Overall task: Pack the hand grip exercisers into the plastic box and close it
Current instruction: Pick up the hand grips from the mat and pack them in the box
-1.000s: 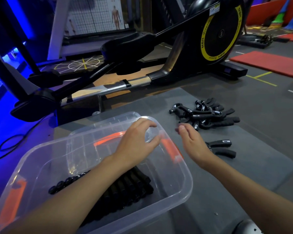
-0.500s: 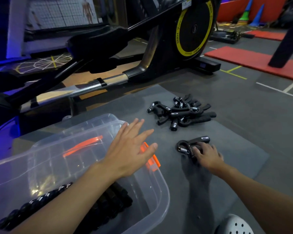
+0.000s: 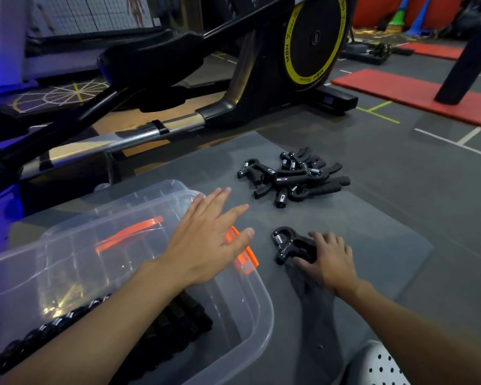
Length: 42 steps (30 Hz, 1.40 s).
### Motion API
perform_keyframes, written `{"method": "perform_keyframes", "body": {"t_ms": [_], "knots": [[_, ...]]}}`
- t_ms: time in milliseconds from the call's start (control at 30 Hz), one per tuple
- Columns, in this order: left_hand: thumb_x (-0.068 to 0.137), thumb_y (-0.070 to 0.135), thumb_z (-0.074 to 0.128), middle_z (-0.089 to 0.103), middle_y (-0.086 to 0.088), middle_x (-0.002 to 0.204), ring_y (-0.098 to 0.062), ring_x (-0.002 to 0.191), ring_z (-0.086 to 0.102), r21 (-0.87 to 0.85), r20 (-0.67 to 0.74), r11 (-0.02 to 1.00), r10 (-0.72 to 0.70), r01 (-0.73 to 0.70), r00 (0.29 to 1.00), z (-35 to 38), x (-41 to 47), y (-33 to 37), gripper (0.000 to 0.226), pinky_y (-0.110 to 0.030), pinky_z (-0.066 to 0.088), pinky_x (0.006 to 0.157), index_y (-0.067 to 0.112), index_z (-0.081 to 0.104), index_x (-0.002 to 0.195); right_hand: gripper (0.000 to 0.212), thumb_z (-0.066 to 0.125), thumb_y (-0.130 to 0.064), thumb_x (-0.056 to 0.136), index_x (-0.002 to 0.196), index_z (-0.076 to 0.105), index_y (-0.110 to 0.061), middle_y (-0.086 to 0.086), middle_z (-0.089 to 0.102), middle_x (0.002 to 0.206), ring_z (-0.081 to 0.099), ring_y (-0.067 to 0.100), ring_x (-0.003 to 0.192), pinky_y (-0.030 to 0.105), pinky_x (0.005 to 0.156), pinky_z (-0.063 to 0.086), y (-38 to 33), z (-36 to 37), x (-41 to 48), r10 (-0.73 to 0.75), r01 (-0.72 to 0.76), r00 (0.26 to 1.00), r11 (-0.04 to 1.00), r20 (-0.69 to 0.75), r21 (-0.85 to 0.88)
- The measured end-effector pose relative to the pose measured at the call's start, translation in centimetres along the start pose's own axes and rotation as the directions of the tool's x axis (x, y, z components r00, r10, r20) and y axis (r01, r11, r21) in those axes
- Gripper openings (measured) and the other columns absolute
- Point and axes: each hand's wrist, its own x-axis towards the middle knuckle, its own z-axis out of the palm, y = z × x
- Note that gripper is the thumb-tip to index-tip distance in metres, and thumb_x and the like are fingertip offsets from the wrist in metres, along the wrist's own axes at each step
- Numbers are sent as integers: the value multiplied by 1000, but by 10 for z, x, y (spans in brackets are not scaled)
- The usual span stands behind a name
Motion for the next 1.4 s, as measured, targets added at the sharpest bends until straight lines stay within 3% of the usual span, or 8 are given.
{"method": "perform_keyframes", "body": {"t_ms": [233, 633, 833, 967, 1067, 1167, 1267, 1400], "knots": [[83, 71, 10, 12, -1, 164, -11, 150, 1, 1, 5, 1000, -3, 3, 1000, 0, 1, 1, 76, -34, -6, 122, 39, 36, 146, 92, 69, -55, 74, 148, 23, -26, 3, 48, 139, 41, 27, 130, 43, 103, 31, 4, 0, 2, 62, -70, 989, 996, 138, 57], [84, 69, 13, 19, 2, 162, -10, 150, 4, -38, -6, 999, 16, -16, 1000, 0, 2, -1, 74, -30, -9, 120, 35, 40, 145, 67, 80, -30, 68, 121, 41, -17, 4, 64, 112, 62, 29, 96, 33, 74, 45, -18, -23, -5, 137, -117, 990, 885, -13, 451], [86, 46, 56, 48, 11, 140, -2, 131, 41, -375, -235, 927, -101, 6, 967, -20, -9, -2, 51, -23, 29, 111, 28, 51, 134, 58, 83, -30, 67, 108, 42, -24, -6, 60, 105, 65, 7, 69, 37, 73, 57, -92, -86, -9, 94, 50, 984, 679, -154, 732], [85, 15, 72, 59, 15, 113, 8, 109, 53, -467, -415, 882, -155, -64, 897, -49, -19, 2, 44, -7, 36, 93, 26, 57, 124, 59, 84, -35, 62, 103, 41, -32, -1, 63, 112, 70, 16, 81, 42, 68, 60, -141, -114, -21, -21, 145, 987, 519, -157, 843], [84, 12, 73, 62, 17, 106, 2, 103, 59, -496, -495, 863, -188, -98, 848, -69, -26, 1, 36, -11, 44, 89, 27, 61, 115, 61, 84, -29, 67, 110, 41, -29, -1, 64, 108, 71, 13, 78, 38, 68, 61, -169, -130, -36, -92, 162, 986, 425, -136, 890], [84, 9, 73, 63, 10, 103, -7, 99, 62, -486, -579, 862, -197, -141, 791, -83, -33, -6, 29, -20, 50, 87, 23, 63, 108, 58, 80, -24, 76, 119, 40, -24, -6, 65, 94, 71, 10, 67, 38, 73, 60, -190, -141, -51, -160, 143, 983, 365, -89, 920], [85, 9, 73, 63, 10, 100, -5, 95, 62, -461, -622, 877, -212, -134, 753, -90, -41, -18, 24, -14, 48, 86, 22, 63, 103, 38, 64, -29, 90, 121, 44, -18, -2, 70, 84, 69, 10, 68, 34, 75, 55, -203, -140, -55, -231, 89, 973, 328, -12, 940], [84, 11, 73, 68, 12, 95, -5, 90, 65, -544, -528, 839, -322, -22, 785, -80, -54, -41, 24, -16, 50, 85, 28, 65, 98, 26, 34, -37, 103, 107, 54, -22, -3, 69, 109, 60, -1, 90, 7, 76, 40, -204, -126, -52, -278, 126, 960, 495, 19, 860]]}}
